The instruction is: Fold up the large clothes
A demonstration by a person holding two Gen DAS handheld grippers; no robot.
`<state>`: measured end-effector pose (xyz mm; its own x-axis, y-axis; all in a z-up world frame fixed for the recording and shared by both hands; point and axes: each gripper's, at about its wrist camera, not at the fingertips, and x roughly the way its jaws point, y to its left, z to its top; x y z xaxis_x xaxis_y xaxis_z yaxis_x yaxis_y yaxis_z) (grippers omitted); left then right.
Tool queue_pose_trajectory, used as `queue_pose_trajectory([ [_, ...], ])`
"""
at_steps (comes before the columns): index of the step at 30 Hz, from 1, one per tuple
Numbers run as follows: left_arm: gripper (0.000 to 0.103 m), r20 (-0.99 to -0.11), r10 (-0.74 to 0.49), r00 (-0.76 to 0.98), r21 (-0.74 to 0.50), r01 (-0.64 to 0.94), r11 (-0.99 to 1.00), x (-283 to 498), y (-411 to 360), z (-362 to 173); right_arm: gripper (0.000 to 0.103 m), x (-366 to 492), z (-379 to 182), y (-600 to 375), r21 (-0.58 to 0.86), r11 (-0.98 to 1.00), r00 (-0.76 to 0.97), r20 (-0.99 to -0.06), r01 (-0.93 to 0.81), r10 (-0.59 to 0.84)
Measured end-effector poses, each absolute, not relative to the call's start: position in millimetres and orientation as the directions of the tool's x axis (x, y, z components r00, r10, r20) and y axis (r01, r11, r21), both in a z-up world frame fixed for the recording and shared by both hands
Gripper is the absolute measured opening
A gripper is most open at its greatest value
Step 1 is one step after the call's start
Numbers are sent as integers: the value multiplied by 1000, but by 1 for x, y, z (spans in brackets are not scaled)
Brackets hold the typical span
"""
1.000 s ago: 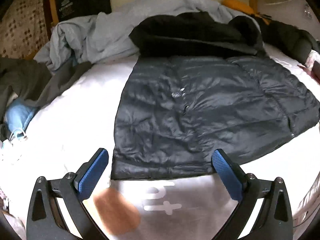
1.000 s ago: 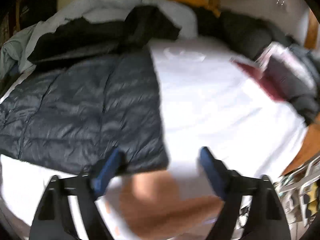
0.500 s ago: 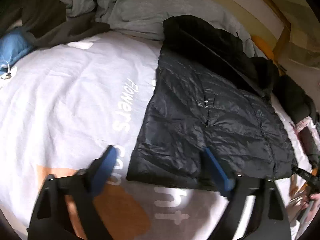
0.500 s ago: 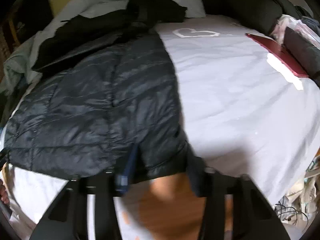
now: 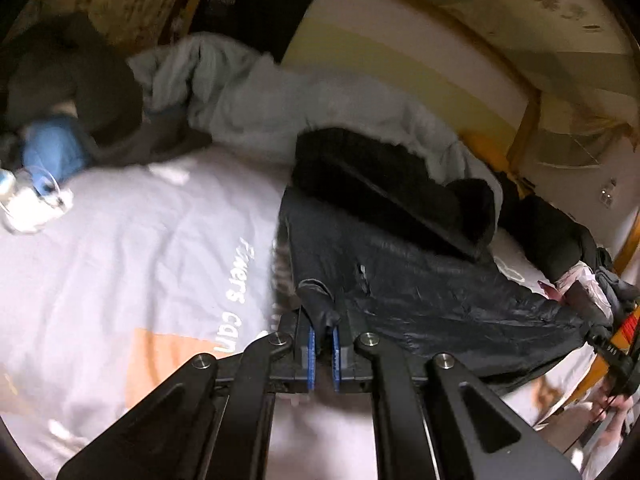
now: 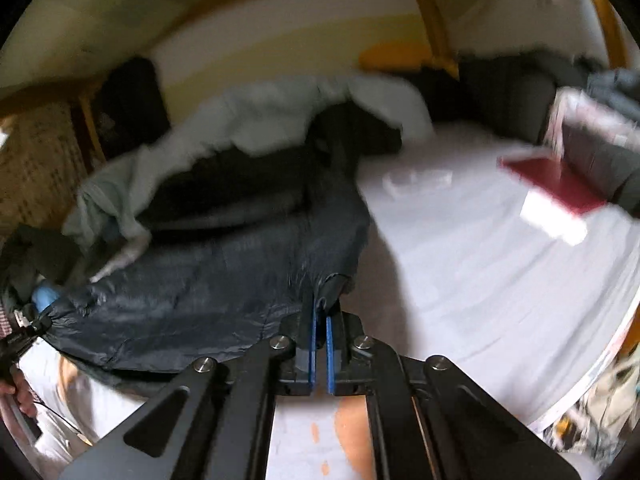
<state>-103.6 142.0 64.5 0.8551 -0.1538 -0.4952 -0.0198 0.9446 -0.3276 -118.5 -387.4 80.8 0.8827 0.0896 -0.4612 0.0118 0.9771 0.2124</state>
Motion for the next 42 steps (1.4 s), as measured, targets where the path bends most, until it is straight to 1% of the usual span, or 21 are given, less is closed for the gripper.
queue_pose_trajectory([
  [4, 6, -548, -148, 823, -272, -8, 962, -78, 135, 98, 3, -109, 119, -386, 149, 989, 897, -436, -1, 67],
  [8, 7, -609, -61, 791, -180, -63, 982, 3, 124, 97, 3, -33, 135, -367, 27, 1000, 891, -453, 9, 4],
  [10, 7, -656, -33, 754, -149, -87, 985, 49, 120, 78, 3, 8, 124, -359, 8, 1000, 867, -498, 24, -17],
  [13, 8, -738, -34, 674, -142, -105, 984, 99, 117, 38, 3, 69, 89, -352, -20, 997, 816, -574, 69, -67],
  [17, 13, -771, 8, 637, -71, -98, 993, 129, 108, -5, 3, 120, 30, -349, -57, 994, 709, -697, 90, -105],
  [18, 13, -780, 3, 626, -77, -100, 992, 135, 108, -12, 3, 125, 22, -349, -53, 994, 693, -714, 91, -102],
  [20, 14, -775, -11, 632, -85, -86, 993, 144, 107, -19, 3, 133, 10, -350, -54, 994, 671, -735, 93, -103],
  [22, 15, -754, -9, 657, -67, -62, 996, 141, 105, -20, 3, 132, 10, -348, -63, 994, 684, -722, 88, -106],
  [23, 16, -745, -9, 667, -59, -52, 997, 139, 102, -18, 8, 130, 12, -349, -70, 994, 688, -717, 88, -111],
  [24, 17, -738, -1, 674, -46, -48, 998, 139, 100, -15, 17, 127, 16, -349, -81, 992, 696, -707, 96, -125],
  [25, 23, -728, 8, 685, -34, -49, 998, 135, 98, -11, 22, 123, 20, -350, -85, 990, 706, -695, 110, -138],
  [26, 36, -716, 21, 698, -23, -54, 998, 132, 98, -6, 37, 119, 25, -353, -80, 989, 718, -681, 126, -147],
  [27, 46, -692, 39, 721, -7, -61, 998, 126, 97, 1, 57, 117, 32, -357, -67, 988, 731, -667, 139, -148],
  [28, 69, -660, 57, 749, 12, -66, 998, 118, 94, 9, 65, 110, 41, -361, -37, 988, 757, -639, 152, -140],
  [29, 83, -631, 68, 773, 25, -67, 997, 112, 94, 15, 72, 107, 47, -364, -18, 987, 771, -622, 159, -135],
  [31, 85, -591, 59, 805, 30, -51, 998, 96, 94, 29, 73, 99, 58, -371, 9, 988, 784, -609, 157, -119],
  [33, 86, -614, 17, 789, -6, -26, 1000, 85, 95, 37, 76, 92, 61, -379, 41, 987, 774, -627, 155, -95],
  [37, 89, -684, -147, 715, -222, -12, 975, 88, 109, 35, 76, 89, 48, -399, 168, 974, 700, -714, 155, 11],
  [38, 89, -702, -142, 697, -221, -24, 975, 91, 108, 31, 76, 90, 43, -403, 204, 967, 680, -732, 153, 47],
  [40, 89, -748, -94, 657, -164, -45, 985, 101, 107, 18, 76, 94, 30, -409, 286, 948, 634, -762, 141, 136],
  [42, 88, -790, -69, 609, -125, -49, 991, 111, 106, -2, 76, 102, 14, -410, 324, 937, 567, -800, 133, 197],
])
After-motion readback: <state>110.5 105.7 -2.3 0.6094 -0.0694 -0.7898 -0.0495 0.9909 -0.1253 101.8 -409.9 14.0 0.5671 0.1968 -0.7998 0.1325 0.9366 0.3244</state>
